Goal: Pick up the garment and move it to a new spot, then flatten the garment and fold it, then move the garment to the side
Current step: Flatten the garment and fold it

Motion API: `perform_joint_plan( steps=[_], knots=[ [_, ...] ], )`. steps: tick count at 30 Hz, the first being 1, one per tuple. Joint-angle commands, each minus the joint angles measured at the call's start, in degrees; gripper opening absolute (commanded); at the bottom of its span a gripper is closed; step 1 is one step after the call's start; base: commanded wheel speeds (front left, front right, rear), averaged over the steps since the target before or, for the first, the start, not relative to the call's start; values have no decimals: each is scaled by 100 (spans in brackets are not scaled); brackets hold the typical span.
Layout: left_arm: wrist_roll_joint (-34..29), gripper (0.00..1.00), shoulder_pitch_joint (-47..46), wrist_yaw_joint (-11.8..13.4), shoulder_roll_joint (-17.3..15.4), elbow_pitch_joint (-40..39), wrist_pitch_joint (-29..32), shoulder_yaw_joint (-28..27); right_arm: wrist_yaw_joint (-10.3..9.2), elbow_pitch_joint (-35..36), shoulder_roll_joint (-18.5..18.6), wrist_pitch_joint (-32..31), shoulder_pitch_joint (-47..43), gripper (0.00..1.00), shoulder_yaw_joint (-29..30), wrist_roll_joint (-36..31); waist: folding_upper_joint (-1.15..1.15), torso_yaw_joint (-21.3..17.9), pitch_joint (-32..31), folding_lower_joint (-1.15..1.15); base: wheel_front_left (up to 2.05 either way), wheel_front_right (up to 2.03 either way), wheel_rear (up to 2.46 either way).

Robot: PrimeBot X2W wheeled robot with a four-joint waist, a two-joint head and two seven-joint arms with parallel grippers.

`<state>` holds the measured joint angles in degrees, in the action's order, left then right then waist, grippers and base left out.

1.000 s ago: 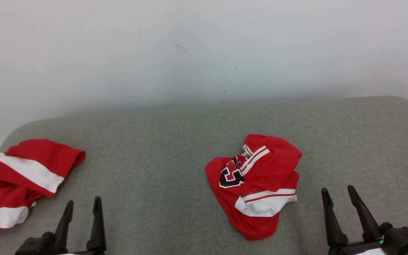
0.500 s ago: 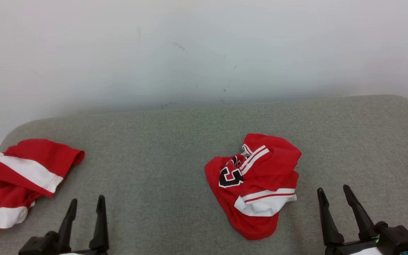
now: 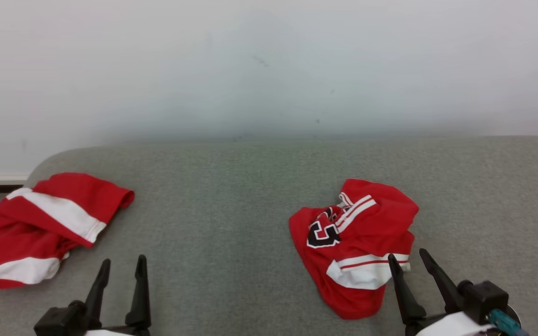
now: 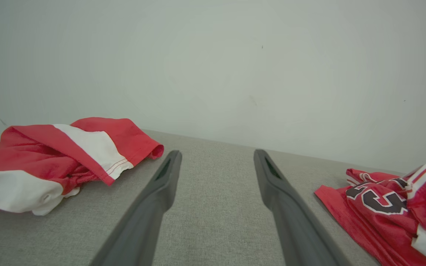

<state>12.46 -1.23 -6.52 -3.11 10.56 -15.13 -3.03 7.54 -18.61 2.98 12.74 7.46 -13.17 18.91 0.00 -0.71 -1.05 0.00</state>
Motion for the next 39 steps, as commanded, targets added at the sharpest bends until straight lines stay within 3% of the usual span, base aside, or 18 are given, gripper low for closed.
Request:
perform_joint_plan(
  steps=[1, 8, 15, 16, 17, 18, 27, 32, 39],
  knots=[
    [-29, 100, -59, -18, -5, 19, -3, 15, -10, -211, 15, -198, 198, 100, 0, 84, 0, 150, -8, 0, 0, 0, 0],
    [1, 100, -66, -40, 10, 80, -3, 70, -10, -1000, 2, -1009, 651, 100, 116, 435, 0, 587, 12, 0, 0, 0, 0],
    [52, 100, -56, -48, 13, 121, -3, 116, -10, -1424, -2, -947, 914, 100, 242, 709, 0, 910, 37, 0, 0, 0, 0],
    [62, 100, -58, -48, 13, 126, -3, 133, -10, -1487, -4, -938, 945, 86, 227, 747, 0, 955, 43, 0, 0, 0, 0],
    [73, 100, -64, -51, 13, 137, -3, 142, -10, -1539, -2, -898, 978, 27, 223, 749, 0, 995, 47, 0, 0, 0, 0],
    [81, 100, -67, -50, 14, 142, -3, 154, -10, -1567, 0, -850, 1017, 0, 222, 747, 0, 1030, 51, 0, 0, 0, 0],
    [88, 100, 8, -23, 14, 182, -3, 160, -10, -1531, 1, -354, 1152, 0, 112, 992, 0, 981, 45, 0, 0, 0, 0],
    [95, 100, 9, -42, 15, 187, -3, 193, -10, -1244, 3, -298, 1189, 0, 199, 1172, 0, 637, 47, 0, 0, 0, 0],
    [90, 100, -46, -63, 15, 141, -3, 227, -10, -528, 184, -740, 1022, 0, 721, 1564, 0, -6, 226, 0, 0, 0, 0]
  ],
)
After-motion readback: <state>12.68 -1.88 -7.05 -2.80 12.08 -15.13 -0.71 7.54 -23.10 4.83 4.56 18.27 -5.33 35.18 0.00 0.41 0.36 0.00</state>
